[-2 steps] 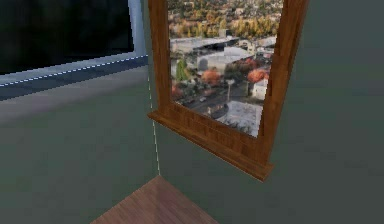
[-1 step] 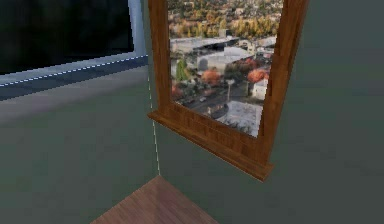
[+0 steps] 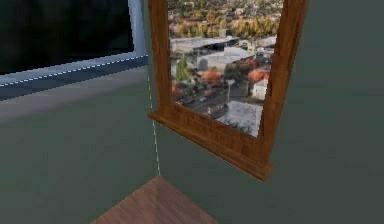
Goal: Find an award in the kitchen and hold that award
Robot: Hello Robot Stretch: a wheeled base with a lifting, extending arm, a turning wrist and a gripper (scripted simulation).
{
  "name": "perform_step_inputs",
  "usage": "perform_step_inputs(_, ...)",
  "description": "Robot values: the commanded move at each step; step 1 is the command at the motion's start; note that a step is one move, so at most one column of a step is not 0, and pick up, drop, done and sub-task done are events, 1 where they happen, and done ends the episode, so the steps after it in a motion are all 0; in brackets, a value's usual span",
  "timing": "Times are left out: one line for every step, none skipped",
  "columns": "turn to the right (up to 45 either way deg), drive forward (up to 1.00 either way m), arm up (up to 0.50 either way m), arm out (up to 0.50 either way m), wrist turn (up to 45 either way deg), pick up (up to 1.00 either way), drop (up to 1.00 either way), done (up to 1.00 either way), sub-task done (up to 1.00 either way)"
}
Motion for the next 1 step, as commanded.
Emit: perform_step_inputs(0.0,0.0,0.0,0.0,0.0,0.0,0.0,1.0,0.0)
